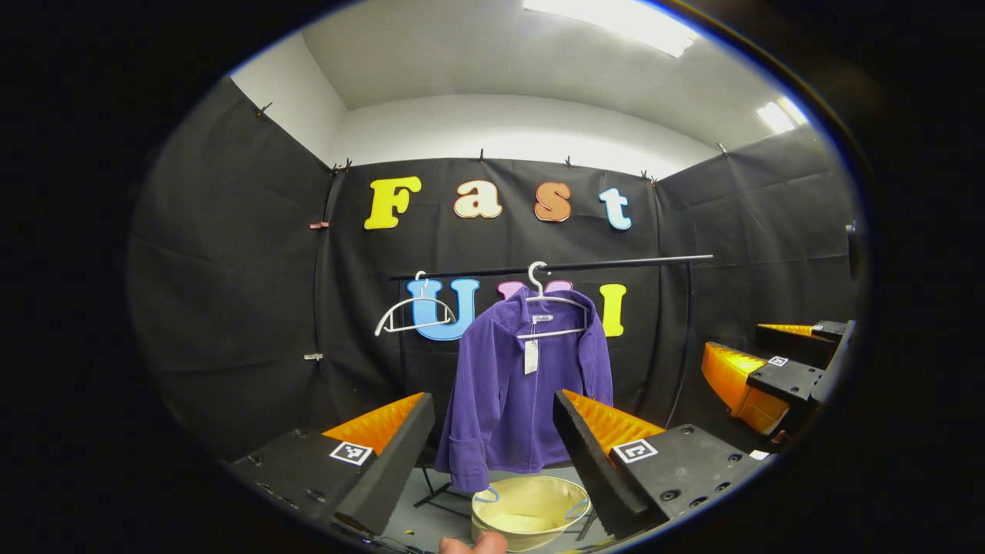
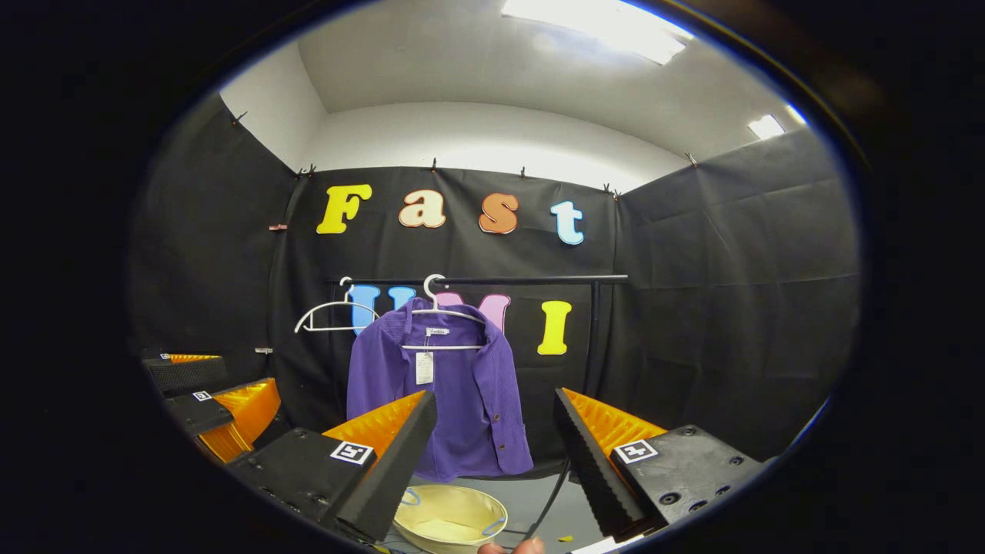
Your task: Grasp the clothes on the hanger with both hands and then place them into the laundry hamper below.
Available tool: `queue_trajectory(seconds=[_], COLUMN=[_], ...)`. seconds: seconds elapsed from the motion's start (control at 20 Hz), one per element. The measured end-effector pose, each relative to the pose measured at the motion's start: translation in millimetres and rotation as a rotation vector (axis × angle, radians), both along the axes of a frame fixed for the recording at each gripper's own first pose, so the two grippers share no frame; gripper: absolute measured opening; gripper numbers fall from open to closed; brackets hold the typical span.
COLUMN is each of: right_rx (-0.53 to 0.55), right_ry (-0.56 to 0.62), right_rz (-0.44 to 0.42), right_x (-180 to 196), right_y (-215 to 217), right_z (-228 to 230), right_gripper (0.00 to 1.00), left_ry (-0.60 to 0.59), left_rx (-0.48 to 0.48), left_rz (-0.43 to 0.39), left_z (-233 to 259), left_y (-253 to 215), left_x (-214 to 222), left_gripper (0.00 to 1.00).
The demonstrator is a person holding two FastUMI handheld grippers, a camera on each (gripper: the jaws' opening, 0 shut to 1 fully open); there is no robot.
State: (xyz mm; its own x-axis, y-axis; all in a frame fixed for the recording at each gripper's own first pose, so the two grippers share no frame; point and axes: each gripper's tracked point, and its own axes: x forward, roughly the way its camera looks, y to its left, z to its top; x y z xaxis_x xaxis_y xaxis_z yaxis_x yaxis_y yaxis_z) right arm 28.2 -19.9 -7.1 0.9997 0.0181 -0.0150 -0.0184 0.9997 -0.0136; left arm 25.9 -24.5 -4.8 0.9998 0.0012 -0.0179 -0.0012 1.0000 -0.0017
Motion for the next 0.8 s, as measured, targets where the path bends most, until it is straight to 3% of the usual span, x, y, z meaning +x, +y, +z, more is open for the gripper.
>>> queue_trajectory(seconds=[0.3, 0.8], right_rx=[0.015, 0.037], right_ry=[0.019, 0.017], right_rz=[0.059, 0.199], right_x=[73.0, 242.8], right_y=[-17.4, -4.7], right_z=[-20.8, -64.4], right_gripper=[0.98, 0.98], left_ry=[0.005, -0.006], left_rx=[0.021, -0.003], left_rz=[0.044, 0.107], left_z=[-7.6, -30.4], left_y=[-30.7, -57.3], left_x=[66.2, 229.2], left_gripper=[0.98, 0.97])
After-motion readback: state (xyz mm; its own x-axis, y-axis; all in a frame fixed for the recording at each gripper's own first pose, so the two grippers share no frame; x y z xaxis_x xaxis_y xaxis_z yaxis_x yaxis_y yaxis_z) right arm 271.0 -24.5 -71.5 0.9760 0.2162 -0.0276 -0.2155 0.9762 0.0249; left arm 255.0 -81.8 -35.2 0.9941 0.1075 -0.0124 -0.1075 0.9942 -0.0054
